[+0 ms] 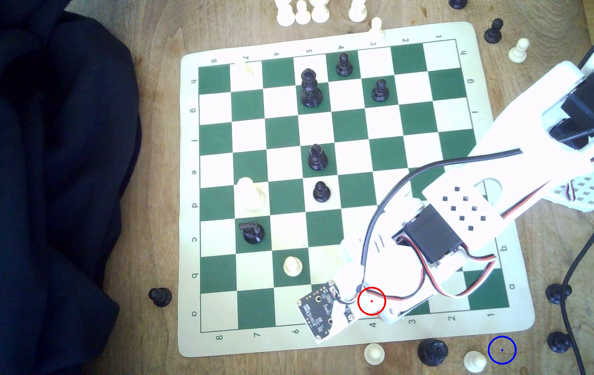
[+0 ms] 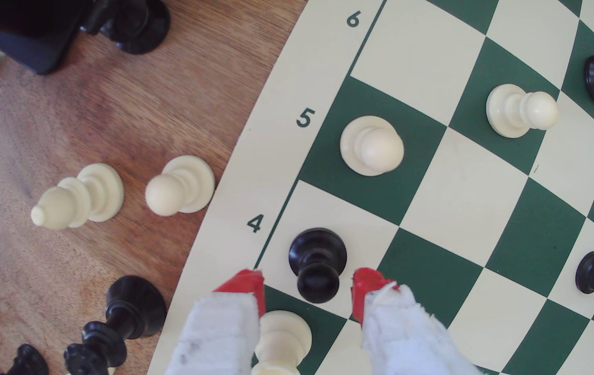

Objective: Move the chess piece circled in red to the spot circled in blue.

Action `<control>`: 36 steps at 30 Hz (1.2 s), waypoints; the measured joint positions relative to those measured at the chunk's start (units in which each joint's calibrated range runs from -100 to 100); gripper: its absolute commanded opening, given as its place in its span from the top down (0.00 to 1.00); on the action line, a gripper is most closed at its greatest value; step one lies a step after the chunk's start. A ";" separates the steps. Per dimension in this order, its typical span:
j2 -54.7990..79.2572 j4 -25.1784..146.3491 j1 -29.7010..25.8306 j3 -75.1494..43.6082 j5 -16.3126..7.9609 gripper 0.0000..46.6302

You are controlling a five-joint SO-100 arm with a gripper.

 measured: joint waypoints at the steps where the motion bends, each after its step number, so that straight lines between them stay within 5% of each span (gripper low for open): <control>1: 0.59 -0.24 0.37 0.00 0.20 0.73; 25: 2.93 -1.20 -0.07 0.00 0.10 0.81; 28: 2.93 -1.20 -0.52 0.00 -0.05 0.92; 36: 3.94 -1.20 -0.59 -0.54 0.00 0.95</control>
